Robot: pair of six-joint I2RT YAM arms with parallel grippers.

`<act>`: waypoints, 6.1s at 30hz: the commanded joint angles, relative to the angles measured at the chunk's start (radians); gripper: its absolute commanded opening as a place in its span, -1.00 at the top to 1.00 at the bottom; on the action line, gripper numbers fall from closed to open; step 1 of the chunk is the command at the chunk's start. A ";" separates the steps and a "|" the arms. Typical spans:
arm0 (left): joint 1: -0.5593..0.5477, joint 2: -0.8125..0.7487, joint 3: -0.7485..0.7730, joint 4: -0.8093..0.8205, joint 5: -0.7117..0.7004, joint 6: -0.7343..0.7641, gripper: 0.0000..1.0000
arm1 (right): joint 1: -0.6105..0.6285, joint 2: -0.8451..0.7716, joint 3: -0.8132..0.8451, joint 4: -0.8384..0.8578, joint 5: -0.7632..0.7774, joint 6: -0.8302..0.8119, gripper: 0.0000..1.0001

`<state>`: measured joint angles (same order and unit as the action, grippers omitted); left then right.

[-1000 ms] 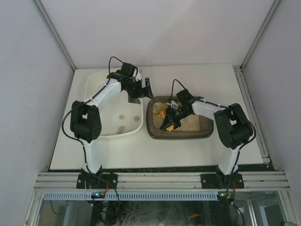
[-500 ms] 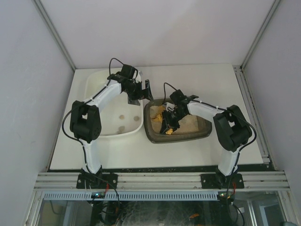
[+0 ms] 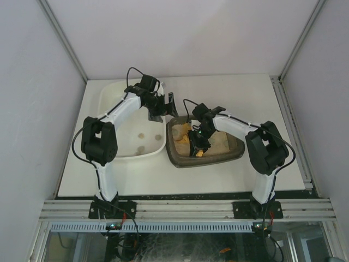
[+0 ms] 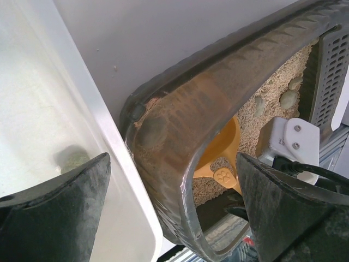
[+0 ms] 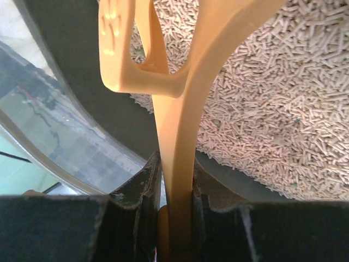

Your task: Clean the litter box

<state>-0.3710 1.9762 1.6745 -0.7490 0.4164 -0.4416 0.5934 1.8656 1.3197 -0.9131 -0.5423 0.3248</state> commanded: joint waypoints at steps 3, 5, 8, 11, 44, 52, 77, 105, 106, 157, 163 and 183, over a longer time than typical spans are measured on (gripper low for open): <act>-0.008 -0.062 0.000 0.016 0.030 0.003 -0.99 | 0.022 -0.032 -0.017 -0.166 0.090 -0.055 1.00; -0.009 -0.063 0.003 0.016 0.029 0.003 -0.99 | 0.026 -0.035 -0.019 -0.175 0.088 -0.052 1.00; -0.012 -0.065 0.004 0.016 0.023 0.003 -0.99 | 0.035 -0.049 -0.036 -0.170 0.069 -0.056 1.00; -0.013 -0.065 0.001 0.016 0.019 0.002 -0.99 | 0.048 -0.062 -0.043 -0.177 0.075 -0.058 1.00; -0.063 -0.057 0.006 -0.038 -0.030 0.048 -0.99 | 0.083 -0.040 -0.051 -0.111 -0.196 -0.063 1.00; -0.065 -0.072 0.011 -0.044 -0.063 0.065 -0.99 | 0.073 -0.123 -0.135 -0.035 -0.337 -0.020 1.00; -0.066 -0.107 -0.003 -0.026 -0.084 0.067 -0.99 | -0.108 -0.335 -0.408 0.151 -0.456 0.128 1.00; -0.073 -0.106 -0.017 -0.015 -0.091 0.070 -0.99 | -0.109 -0.318 -0.381 0.013 -0.371 0.097 1.00; -0.074 -0.107 -0.021 -0.012 -0.087 0.066 -0.99 | -0.104 -0.306 -0.368 0.013 -0.373 0.099 1.00; -0.085 -0.145 -0.106 0.031 -0.113 0.066 -0.99 | 0.042 -0.413 -0.622 0.649 -0.295 0.511 1.00; -0.085 -0.139 -0.102 0.031 -0.111 0.065 -0.99 | 0.032 -0.454 -0.622 0.580 -0.295 0.477 1.00; -0.086 -0.134 -0.100 0.030 -0.107 0.061 -0.99 | -0.040 -0.561 -0.622 0.421 -0.291 0.398 1.00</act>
<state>-0.4561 1.8839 1.5829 -0.7223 0.3214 -0.3901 0.5613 1.3533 0.7078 -0.4030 -0.8120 0.7654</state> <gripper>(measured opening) 0.996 0.189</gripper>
